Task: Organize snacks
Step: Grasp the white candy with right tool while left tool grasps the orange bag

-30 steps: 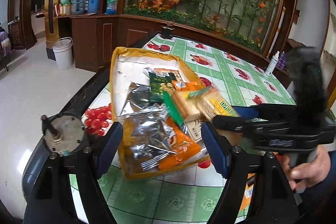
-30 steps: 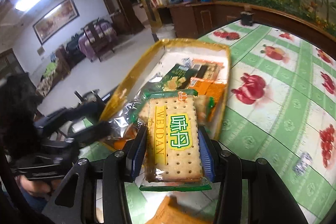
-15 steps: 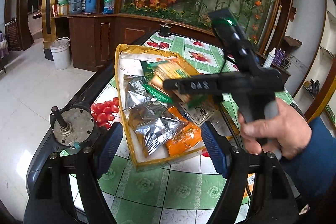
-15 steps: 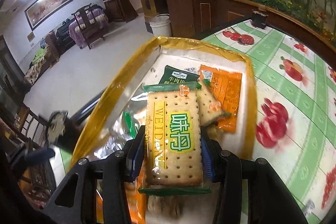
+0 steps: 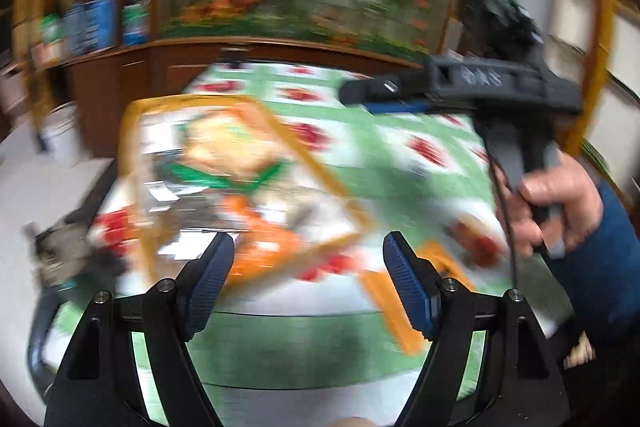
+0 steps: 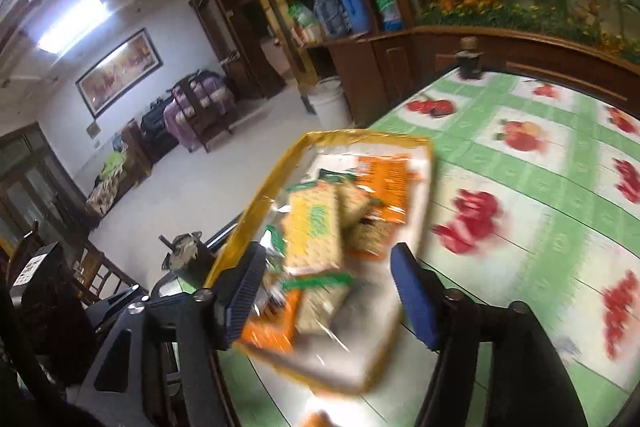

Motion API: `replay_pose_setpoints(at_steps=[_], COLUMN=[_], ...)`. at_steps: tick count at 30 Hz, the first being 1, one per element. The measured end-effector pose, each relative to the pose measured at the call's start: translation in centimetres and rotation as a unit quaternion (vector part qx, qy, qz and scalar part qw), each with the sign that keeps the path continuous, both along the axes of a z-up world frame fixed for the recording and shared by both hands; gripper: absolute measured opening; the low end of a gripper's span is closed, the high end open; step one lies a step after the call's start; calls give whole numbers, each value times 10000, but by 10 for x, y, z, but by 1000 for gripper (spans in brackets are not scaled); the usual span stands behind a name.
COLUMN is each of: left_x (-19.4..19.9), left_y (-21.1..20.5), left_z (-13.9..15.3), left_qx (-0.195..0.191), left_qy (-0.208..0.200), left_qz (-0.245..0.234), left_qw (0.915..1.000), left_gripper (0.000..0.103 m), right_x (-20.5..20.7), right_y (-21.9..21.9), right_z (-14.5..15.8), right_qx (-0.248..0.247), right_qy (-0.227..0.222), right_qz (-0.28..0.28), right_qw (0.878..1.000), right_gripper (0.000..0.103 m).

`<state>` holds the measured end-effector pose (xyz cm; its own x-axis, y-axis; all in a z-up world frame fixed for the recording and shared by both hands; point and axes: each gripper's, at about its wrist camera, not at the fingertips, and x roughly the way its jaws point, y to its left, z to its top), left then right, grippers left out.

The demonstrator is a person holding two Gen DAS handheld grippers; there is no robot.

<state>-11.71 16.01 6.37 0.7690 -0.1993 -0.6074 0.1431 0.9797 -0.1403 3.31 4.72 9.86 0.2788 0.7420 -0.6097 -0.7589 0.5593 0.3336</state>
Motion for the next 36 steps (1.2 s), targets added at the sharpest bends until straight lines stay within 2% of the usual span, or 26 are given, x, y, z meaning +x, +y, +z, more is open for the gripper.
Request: replay_pose_setpoints(at_steps=[2, 4, 7, 12, 14, 17, 21, 25, 27, 28, 29, 32, 33, 34, 36], left_x=[2, 3, 5, 17, 25, 29, 35, 49, 51, 53, 53, 50, 49, 48, 49], left_y=[-27, -50, -88, -113, -116, -118, -123, -117, -114, -113, -111, -105, -104, -104, -106], left_z=[-4, -10, -22, -38, -43, -47, -47, -44, -41, -40, -39, -36, -35, -34, -31], left_qx=[149, 384, 1050, 1769, 1831, 1948, 1840, 1413, 1182, 1107, 985, 695, 695, 700, 764], left_qy=[118, 225, 377, 646, 745, 731, 841, 971, 977, 984, 1011, 1067, 1056, 1037, 966], left_qz=[-653, -1061, -1526, -1736, -1716, -1621, -1496, -1207, -1127, -1119, -1126, -1208, -1205, -1219, -1244], left_qw=[9977, 9934, 9820, 9666, 9651, 9646, 9678, 9778, 9817, 9826, 9836, 9845, 9846, 9846, 9846], left_gripper=[78, 79, 79, 80, 80, 80, 80, 77, 67, 65, 64, 64, 64, 64, 67], right_x=[4, 10, 19, 36, 45, 54, 55, 61, 62, 64, 65, 63, 62, 60, 60], right_y=[-32, -61, -100, -149, -161, -164, -151, -136, -123, -115, -112, -99, -97, -96, -99], right_z=[-1, -7, -21, -46, -53, -63, -73, -78, -82, -86, -88, -88, -89, -90, -90], right_qx=[110, 129, 100, 41, -85, -201, -346, -601, -851, -995, -1073, -1494, -1593, -1709, -1814], right_qy=[91, 222, 359, 580, 545, 684, 810, 806, 731, 700, 701, 340, 258, 125, -14], right_qz=[-179, -385, -719, -1207, -1423, -1443, -1460, -1602, -1680, -1710, -1705, -1783, -1787, -1777, -1806], right_qw=[9997, 9989, 9967, 9910, 9883, 9870, 9854, 9819, 9794, 9777, 9770, 9720, 9706, 9691, 9667], right_gripper=[73, 74, 76, 77, 77, 76, 70, 61, 55, 54, 55, 48, 43, 33, 25])
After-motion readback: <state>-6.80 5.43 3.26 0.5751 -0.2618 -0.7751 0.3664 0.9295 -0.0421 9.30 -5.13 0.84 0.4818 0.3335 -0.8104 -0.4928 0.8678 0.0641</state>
